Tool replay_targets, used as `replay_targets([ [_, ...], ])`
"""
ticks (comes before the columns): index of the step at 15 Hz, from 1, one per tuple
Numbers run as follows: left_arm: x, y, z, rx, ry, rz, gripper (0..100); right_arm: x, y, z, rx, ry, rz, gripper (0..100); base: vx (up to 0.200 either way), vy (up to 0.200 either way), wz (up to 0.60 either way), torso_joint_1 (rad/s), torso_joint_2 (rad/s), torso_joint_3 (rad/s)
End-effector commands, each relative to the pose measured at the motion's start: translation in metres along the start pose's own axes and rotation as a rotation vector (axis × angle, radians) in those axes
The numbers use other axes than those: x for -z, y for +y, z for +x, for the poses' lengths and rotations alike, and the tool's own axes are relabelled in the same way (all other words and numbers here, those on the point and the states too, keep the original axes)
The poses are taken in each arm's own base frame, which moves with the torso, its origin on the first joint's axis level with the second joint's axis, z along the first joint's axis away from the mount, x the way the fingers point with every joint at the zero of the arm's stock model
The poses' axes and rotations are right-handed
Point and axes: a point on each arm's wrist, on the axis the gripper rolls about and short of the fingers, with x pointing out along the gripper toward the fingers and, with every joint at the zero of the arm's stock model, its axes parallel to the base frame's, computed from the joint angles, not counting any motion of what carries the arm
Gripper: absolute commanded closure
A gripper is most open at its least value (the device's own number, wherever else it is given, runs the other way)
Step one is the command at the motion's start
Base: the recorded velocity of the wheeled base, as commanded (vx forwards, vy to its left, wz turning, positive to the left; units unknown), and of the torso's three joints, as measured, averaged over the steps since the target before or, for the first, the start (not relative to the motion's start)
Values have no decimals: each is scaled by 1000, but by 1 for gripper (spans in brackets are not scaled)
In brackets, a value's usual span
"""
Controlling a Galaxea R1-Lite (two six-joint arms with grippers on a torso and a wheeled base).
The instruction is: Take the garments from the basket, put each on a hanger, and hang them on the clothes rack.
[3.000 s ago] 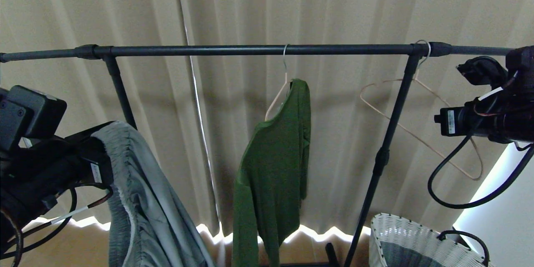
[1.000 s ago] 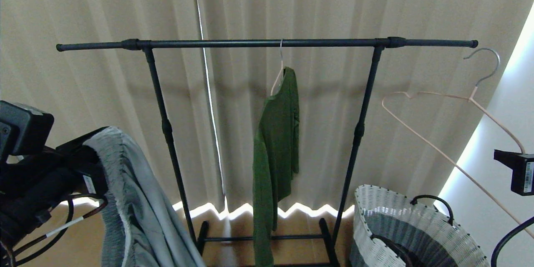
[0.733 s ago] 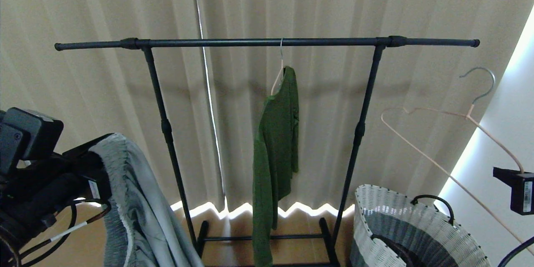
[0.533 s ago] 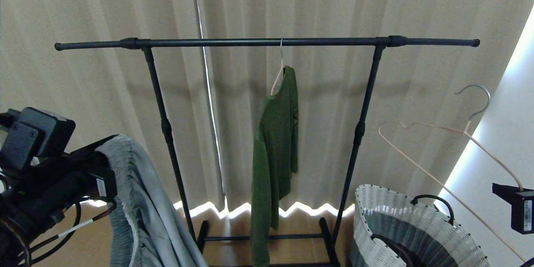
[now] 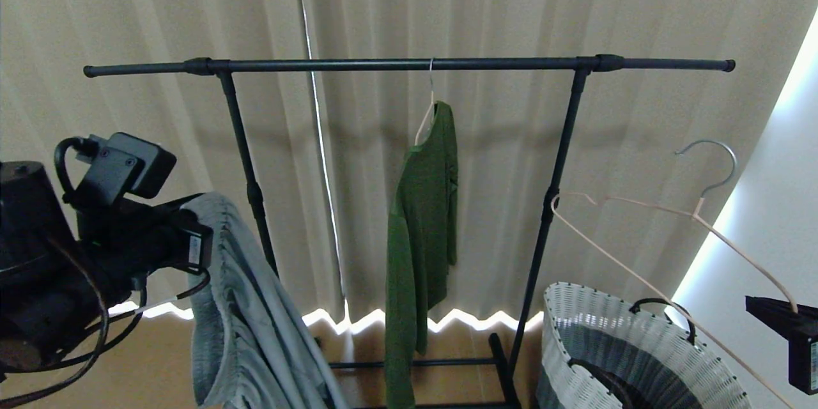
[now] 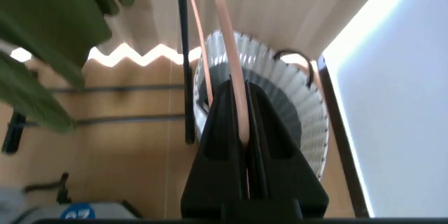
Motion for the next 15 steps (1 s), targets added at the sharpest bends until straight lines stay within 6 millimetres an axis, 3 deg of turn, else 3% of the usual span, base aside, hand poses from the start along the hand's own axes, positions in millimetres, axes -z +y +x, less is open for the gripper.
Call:
replay_targets([
  [1, -24, -8, 9, 40, -13, -16, 100, -10, 10, -9, -96, -68, -36, 100, 0, 0, 0, 0, 0, 0],
  [4, -47, -19, 15, 93, 27, -7, 100, -24, 28, -9, -228, -93, -71, 100, 0, 0, 0, 0, 0, 0],
  [8, -75, -39, 50, 21, 29, -43, 100, -52, 71, -5, -463, -132, 60, 100, 0, 0, 0, 0, 0, 0],
  [12, -102, -53, 79, -95, -5, -92, 100, -52, 91, -14, -590, -129, 41, 100, 0, 0, 0, 0, 0, 0],
  [15, -112, -55, 81, -101, -34, -103, 100, -46, 103, -16, -642, -96, 6, 100, 0, 0, 0, 0, 0, 0],
])
